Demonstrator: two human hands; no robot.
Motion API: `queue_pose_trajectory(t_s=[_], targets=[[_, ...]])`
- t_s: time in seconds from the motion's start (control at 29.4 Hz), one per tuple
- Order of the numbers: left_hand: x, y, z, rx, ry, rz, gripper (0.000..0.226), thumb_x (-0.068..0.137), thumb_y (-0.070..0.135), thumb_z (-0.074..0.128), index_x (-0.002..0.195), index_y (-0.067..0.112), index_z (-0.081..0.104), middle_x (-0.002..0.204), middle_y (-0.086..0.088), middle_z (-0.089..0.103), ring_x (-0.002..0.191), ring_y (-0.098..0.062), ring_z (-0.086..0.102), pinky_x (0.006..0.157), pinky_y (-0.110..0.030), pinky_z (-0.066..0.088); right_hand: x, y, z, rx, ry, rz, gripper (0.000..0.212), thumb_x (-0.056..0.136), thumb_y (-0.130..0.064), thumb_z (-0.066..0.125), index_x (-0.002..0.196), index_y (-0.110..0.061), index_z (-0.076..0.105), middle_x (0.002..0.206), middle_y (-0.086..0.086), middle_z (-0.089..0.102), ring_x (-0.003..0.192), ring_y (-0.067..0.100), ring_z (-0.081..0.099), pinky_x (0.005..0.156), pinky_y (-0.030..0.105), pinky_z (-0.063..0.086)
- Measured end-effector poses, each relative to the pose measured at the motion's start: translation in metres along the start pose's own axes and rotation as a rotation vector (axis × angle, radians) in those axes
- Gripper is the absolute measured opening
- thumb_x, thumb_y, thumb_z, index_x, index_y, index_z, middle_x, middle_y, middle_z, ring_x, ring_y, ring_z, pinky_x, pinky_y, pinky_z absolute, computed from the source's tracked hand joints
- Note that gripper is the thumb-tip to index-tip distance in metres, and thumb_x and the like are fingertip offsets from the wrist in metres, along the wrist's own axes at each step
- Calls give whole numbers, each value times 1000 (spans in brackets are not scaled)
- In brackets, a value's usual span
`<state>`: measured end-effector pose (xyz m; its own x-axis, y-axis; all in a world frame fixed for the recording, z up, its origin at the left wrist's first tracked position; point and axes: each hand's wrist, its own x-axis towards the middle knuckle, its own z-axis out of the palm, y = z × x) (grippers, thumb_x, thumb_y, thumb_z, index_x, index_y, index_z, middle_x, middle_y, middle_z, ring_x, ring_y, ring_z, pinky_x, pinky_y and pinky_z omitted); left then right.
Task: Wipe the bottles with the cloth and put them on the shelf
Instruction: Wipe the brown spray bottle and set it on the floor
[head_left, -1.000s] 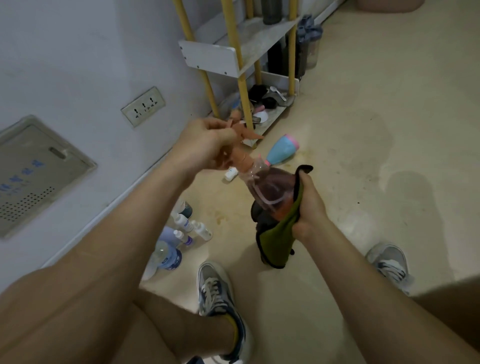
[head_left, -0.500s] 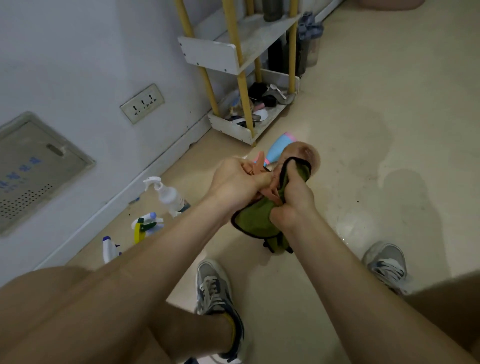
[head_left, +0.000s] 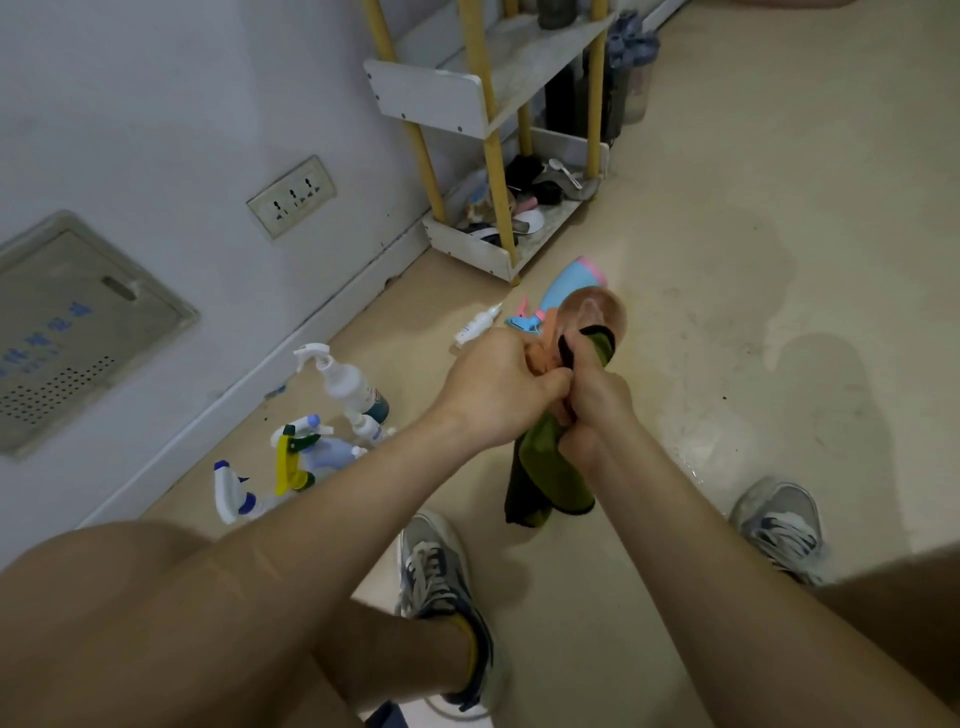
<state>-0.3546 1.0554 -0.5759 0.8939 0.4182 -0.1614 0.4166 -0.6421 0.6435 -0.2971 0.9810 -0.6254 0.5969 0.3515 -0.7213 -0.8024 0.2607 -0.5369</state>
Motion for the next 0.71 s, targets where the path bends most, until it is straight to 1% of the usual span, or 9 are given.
queue_pose_trajectory(t_s=[0.1, 0.2, 0.27, 0.31, 0.37, 0.44, 0.51, 0.61, 0.71], targets=[[-3, 4, -13, -44, -227, 132, 5, 80, 15, 73, 84, 15, 70, 79, 0, 69, 75, -12, 63, 73, -33, 54, 1, 0, -3, 82, -127, 61, 34, 94, -41, 62, 99, -8, 68, 89, 10, 71, 58, 19, 72, 45, 24, 53], [4, -2, -25, -106, -203, 124, 42, 77, 2, 69, 110, 27, 62, 102, 2, 61, 91, -16, 59, 76, -29, 53, 2, -2, -4, 141, -236, 119, 33, 96, -43, 58, 92, -12, 67, 80, 10, 68, 65, 21, 64, 54, 28, 55], [11, -15, -28, -168, -186, -54, 59, 74, 13, 69, 128, 29, 52, 117, 1, 55, 106, -14, 55, 84, -25, 50, 0, -5, -6, 192, -286, 179, 30, 94, -42, 59, 93, -12, 63, 69, 9, 62, 64, 21, 47, 57, 26, 45], [13, -25, -26, -212, -272, -128, 63, 69, 23, 68, 130, 28, 52, 120, 1, 58, 112, -14, 55, 93, -29, 48, 0, -7, -8, 199, -313, 172, 26, 94, -37, 59, 94, -12, 62, 72, 10, 59, 67, 21, 43, 61, 30, 40], [12, -41, -19, -274, -462, -252, 40, 67, 35, 61, 107, 32, 65, 106, 7, 68, 106, -11, 62, 101, -38, 40, -2, -12, -12, 161, -369, 137, 24, 90, -31, 62, 101, -10, 66, 89, 13, 62, 80, 26, 54, 72, 35, 47], [9, -49, -19, -270, -540, -252, 13, 76, 41, 59, 76, 33, 69, 80, 11, 69, 82, -7, 65, 93, -37, 41, -4, -21, -15, 115, -395, 109, 37, 91, -30, 63, 121, -9, 64, 115, 17, 66, 106, 32, 64, 90, 44, 54], [10, -51, -24, -223, -501, -205, 20, 87, 46, 65, 80, 30, 75, 83, 10, 74, 84, -9, 69, 91, -32, 47, -3, -30, -18, 74, -380, 47, 44, 95, -30, 60, 132, -5, 59, 130, 18, 62, 123, 33, 59, 105, 48, 47], [15, -51, -32, -271, -323, -230, 22, 87, 43, 68, 81, 24, 77, 86, 4, 75, 94, -19, 69, 90, -32, 51, -1, -40, -23, -72, -303, -84, 24, 94, -25, 63, 102, -3, 69, 100, 15, 69, 100, 29, 67, 95, 42, 53], [17, -44, -30, -465, -326, -233, 14, 89, 29, 67, 81, 19, 72, 89, -3, 70, 92, -23, 65, 84, -38, 53, -5, -45, -26, -128, -263, -204, 21, 93, -18, 63, 105, -1, 67, 87, 12, 70, 73, 20, 70, 72, 34, 61]])
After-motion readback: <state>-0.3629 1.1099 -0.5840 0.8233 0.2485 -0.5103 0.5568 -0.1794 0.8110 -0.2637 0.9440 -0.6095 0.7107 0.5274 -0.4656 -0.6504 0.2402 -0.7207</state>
